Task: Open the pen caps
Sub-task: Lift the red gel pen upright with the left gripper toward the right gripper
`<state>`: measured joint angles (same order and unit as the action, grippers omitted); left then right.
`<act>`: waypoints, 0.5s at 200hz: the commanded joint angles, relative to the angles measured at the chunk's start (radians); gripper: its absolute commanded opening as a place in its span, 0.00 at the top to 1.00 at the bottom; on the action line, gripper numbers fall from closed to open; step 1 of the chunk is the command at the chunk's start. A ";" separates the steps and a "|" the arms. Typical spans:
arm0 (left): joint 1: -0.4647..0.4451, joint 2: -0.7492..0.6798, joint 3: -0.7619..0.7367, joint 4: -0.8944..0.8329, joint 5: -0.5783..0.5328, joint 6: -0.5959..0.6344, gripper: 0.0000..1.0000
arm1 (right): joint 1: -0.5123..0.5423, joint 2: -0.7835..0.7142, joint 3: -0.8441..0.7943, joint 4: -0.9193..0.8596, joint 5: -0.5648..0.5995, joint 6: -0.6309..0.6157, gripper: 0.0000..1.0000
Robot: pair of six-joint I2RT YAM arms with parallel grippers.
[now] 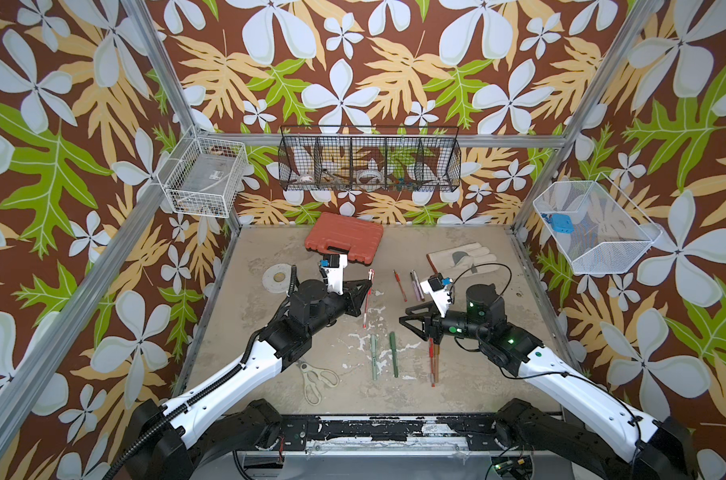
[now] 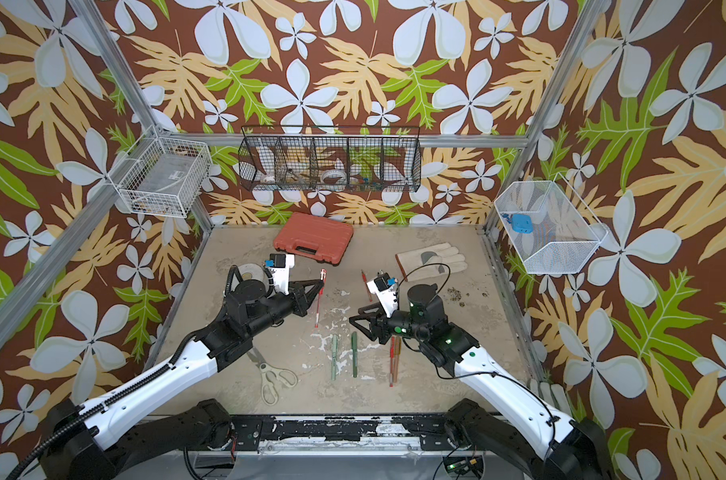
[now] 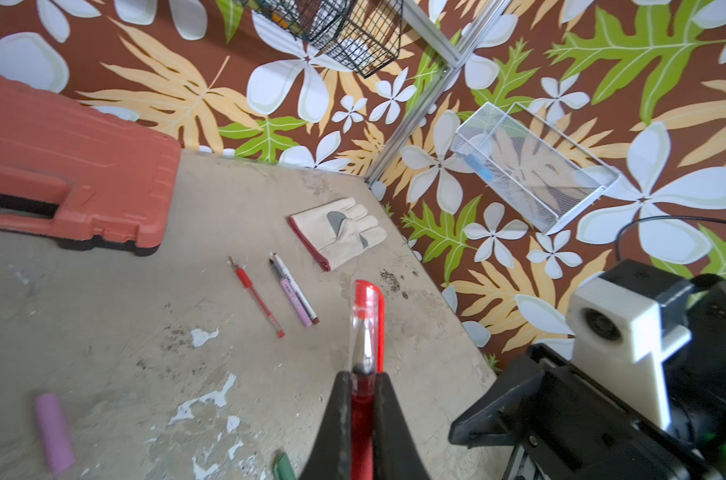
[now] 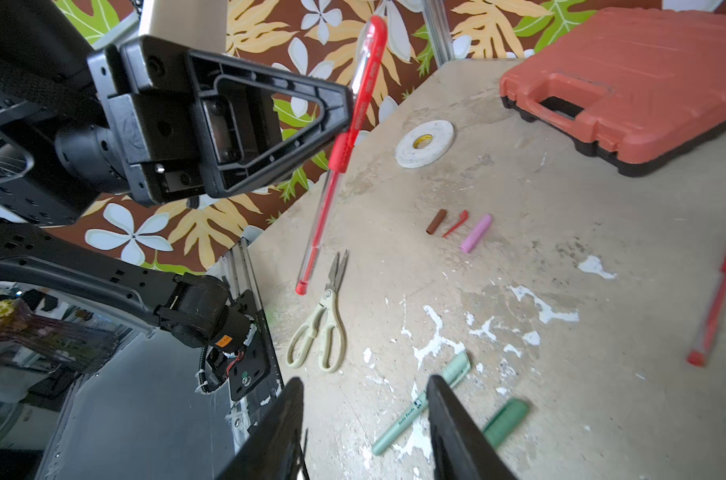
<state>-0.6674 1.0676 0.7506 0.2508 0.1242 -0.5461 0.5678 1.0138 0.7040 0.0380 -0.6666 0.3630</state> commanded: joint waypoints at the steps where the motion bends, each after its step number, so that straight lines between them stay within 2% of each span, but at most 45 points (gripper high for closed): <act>1: 0.004 0.018 -0.006 0.157 0.089 -0.008 1.00 | 0.000 0.053 0.030 0.132 -0.090 0.021 0.51; 27: 0.004 0.048 -0.005 0.244 0.134 -0.046 1.00 | 0.000 0.112 0.055 0.221 -0.145 0.056 0.50; 53: 0.004 0.064 -0.005 0.296 0.160 -0.067 1.00 | 0.000 0.153 0.089 0.245 -0.103 0.087 0.49; 100: 0.005 0.084 0.024 0.327 0.195 -0.094 1.00 | 0.000 0.230 0.117 0.318 -0.166 0.116 0.52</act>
<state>-0.6640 1.1450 0.7609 0.5079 0.2829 -0.6125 0.5671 1.2274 0.8192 0.2707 -0.7872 0.4461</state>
